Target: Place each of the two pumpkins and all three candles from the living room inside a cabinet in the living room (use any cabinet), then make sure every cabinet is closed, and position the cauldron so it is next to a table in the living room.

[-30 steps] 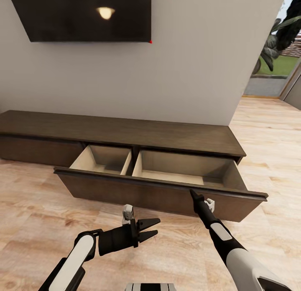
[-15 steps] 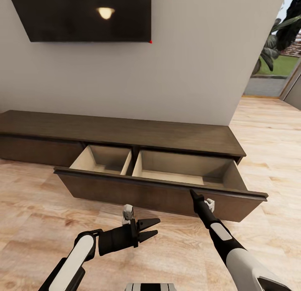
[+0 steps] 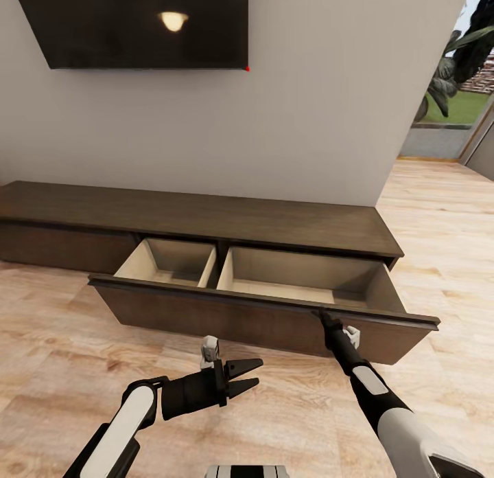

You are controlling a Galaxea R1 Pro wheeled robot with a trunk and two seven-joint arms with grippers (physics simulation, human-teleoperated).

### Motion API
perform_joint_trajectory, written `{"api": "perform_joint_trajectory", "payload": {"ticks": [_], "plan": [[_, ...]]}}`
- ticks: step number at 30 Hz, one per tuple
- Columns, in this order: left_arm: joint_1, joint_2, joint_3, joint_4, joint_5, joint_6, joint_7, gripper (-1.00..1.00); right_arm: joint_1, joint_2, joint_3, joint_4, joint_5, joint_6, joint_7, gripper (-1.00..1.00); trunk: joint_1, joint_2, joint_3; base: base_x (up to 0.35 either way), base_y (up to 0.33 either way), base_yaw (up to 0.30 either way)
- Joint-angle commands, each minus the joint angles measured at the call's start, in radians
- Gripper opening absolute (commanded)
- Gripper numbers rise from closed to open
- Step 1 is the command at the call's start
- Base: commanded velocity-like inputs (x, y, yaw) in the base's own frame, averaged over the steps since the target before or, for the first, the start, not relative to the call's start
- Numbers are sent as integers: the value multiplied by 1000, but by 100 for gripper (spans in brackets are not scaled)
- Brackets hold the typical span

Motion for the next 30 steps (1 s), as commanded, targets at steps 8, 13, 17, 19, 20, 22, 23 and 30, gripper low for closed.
{"api": "perform_joint_trajectory", "payload": {"ticks": [8, 13, 17, 19, 20, 22, 23, 30], "plan": [[-1, 1, -1, 0, -6, 1, -7, 100, 0, -3, -2, 1, -9, 12, 4, 100, 0, 0, -1, -5, 0, 0], [-1, 1, -2, 0, -6, 1, -7, 100, 0, -3, -2, 2, -10, 12, 4, 100, 0, 0, -1, -138, 0, 0], [-1, 1, -1, 0, -6, 1, -7, 100, 0, -3, -2, 1, -10, 12, 4, 100, 0, 0, -1, -62, 0, 0], [-1, 1, -1, 0, -6, 1, -7, 100, 0, -3, -2, 1, -9, 12, 4, 100, 0, 0, -1, -99, 0, 0], [-1, 1, -1, 0, -6, 1, -7, 100, 0, -3, -2, 1, -9, 12, 4, 100, 0, 0, -1, -147, 0, 0], [-1, 1, 0, 0, -6, 1, -7, 100, 0, -3, -2, 1, -9, 11, -1, 100, 0, 0, -1, -147, 0, 0], [-1, 1, 0, 0, -6, 1, -7, 100, 0, -3, -1, 1, -9, 12, -2, 100, 0, 0, -1, -140, 0, 0], [-1, 1, 0, 1, -6, 1, -7, 100, 0, -3, 1, 0, -1, 7, -7, 100, 0, 0, -1, -176, 0, 0]]}}
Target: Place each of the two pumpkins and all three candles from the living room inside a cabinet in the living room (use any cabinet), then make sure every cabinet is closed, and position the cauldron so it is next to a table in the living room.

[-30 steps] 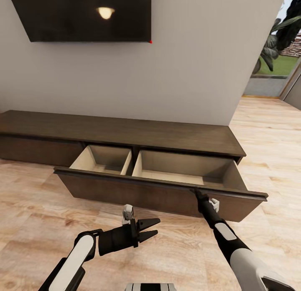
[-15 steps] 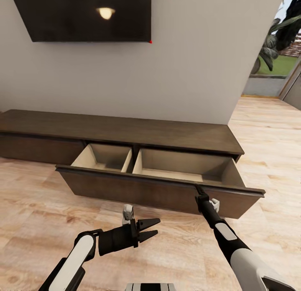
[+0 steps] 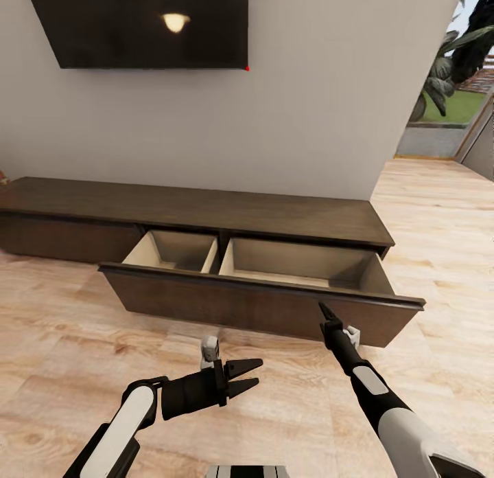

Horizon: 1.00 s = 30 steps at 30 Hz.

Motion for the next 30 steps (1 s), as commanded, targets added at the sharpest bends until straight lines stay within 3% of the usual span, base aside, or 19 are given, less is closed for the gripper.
{"api": "perform_joint_trajectory", "payload": {"ticks": [1, 16, 26, 30], "plan": [[-1, 1, -1, 0, -6, 1, -7, 100, -1, 0, -3, 0, -9, 8, 5, 100, -1, 0, -1, -200, 0, 0], [-1, 1, -2, 1, -6, 1, -7, 100, -1, -1, 5, -2, 11, 13, 10, 100, -1, 0, -1, -156, 0, 0], [-1, 3, 2, -1, -4, 2, -11, 100, 7, 0, 5, 79, 193, 16, 11, 100, -1, 0, -1, -97, 0, 0], [-1, 6, 8, -1, -3, 3, -13, 100, 16, 0, 3, 133, 284, 16, 19, 100, -1, 0, -1, -3, 0, 0]]}}
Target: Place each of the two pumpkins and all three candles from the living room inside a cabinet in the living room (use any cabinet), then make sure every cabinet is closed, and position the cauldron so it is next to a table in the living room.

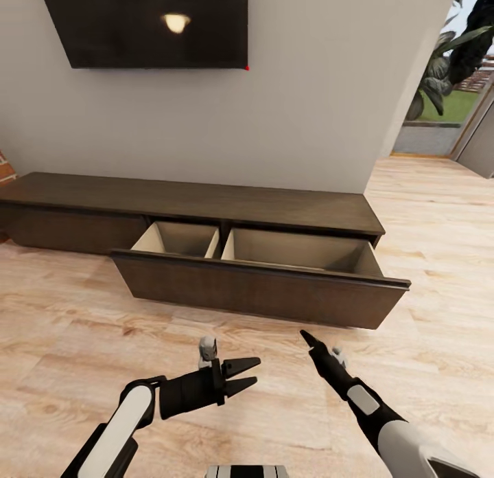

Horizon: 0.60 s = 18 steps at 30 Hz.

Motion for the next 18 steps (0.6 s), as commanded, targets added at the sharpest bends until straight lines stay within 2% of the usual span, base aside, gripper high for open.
{"api": "perform_joint_trajectory", "payload": {"ticks": [1, 4, 5, 8, 10, 18], "plan": [[-1, 3, 1, 0, -5, 1, -9, 100, 0, 0, -4, 37, 2, 10, 22, 100, 0, 0, -1, 0, 0, 0], [-1, 5, 2, 0, 12, 1, -9, 100, 1, 0, -4, 100, 12, 8, 63, 100, 0, 0, -1, 0, 0, 0], [-1, 6, 1, 0, 28, 1, -9, 100, 2, 0, -4, 127, 13, 8, 78, 100, 0, 0, -1, 0, 0, 0], [-1, 8, 1, 0, 50, 1, -8, 100, 3, 0, -4, 180, 14, 3, 85, 100, 0, 0, -1, 0, 0, 0], [-1, 9, 3, -1, 54, 1, -8, 100, 3, 0, -5, 199, 15, 2, 86, 100, 0, 0, -1, 0, 0, 0], [-1, 10, 5, 1, 57, 1, -6, 100, 28, 0, -5, 222, 18, -3, 88, 100, -4, 2, 30, 0, 0, 0]]}}
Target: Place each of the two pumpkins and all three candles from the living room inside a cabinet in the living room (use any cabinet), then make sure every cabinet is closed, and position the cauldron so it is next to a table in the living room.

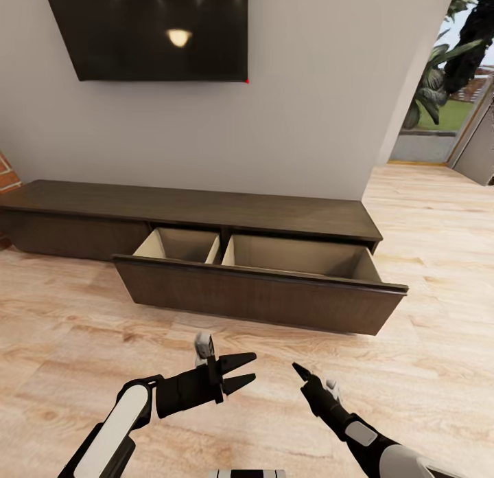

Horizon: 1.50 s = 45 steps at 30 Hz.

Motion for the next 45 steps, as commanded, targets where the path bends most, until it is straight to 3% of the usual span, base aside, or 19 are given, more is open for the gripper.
{"api": "perform_joint_trajectory", "payload": {"ticks": [1, 7, 12, 18, 23, 25, 30, 32, 36, 41, 43, 45], "plan": [[-1, 1, -1, 0, -6, 1, -7, 100, 0, 0, -8, 0, -2, 10, 2, 100, -1, 0, 3, 0, 0, 0], [-1, 5, 1, 2, -8, 1, -6, 100, 4, 0, -6, 0, -1, 8, 1, 100, -3, 1, 26, 0, 0, 0], [-1, 32, 6, 5, -10, 0, -5, 100, 4, 0, -6, 0, 21, 6, 0, 100, -6, 3, 46, 0, 0, 0], [-1, 65, 77, 28, -20, -2, 15, 100, 4, 0, -6, 1, 33, -33, -11, 100, -8, 4, 69, 0, 0, 0], [-1, 84, 127, 36, -22, -2, 123, 100, 4, 0, -5, -1, 57, -40, -115, 100, -11, 5, 88, 0, 0, 0], [-1, 92, 166, 37, -22, -3, 203, 100, 4, 0, -5, -8, 97, -41, -164, 100, -11, 6, 96, 0, 0, 0], [-1, 95, 240, 71, -43, -5, 365, 100, 4, 0, -5, -15, 167, -43, -194, 100, -14, 7, 115, 0, 0, 0], [-3, 96, 267, 88, -78, -12, 427, 100, 4, 0, -5, -16, 180, -46, -200, 100, -15, 7, 123, 0, 0, 0], [-3, 95, 297, 129, -202, -56, 480, 100, 4, 0, -5, -17, 200, -52, -213, 100, -23, 22, 137, 0, 0, 0], [-24, 87, 306, 299, -455, -275, 493, 100, 4, 0, -5, -18, 274, -129, -309, 100, -42, 57, 153, 0, 0, 0], [-32, 82, 306, 359, -512, -341, 491, 100, 4, 1, -4, -18, 298, -149, -353, 100, -50, 71, 159, 0, 0, 0], [-38, 77, 303, 409, -556, -398, 485, 100, 4, 2, 2, -19, 348, -174, -418, 100, -58, 85, 165, 0, 0, 0]]}}
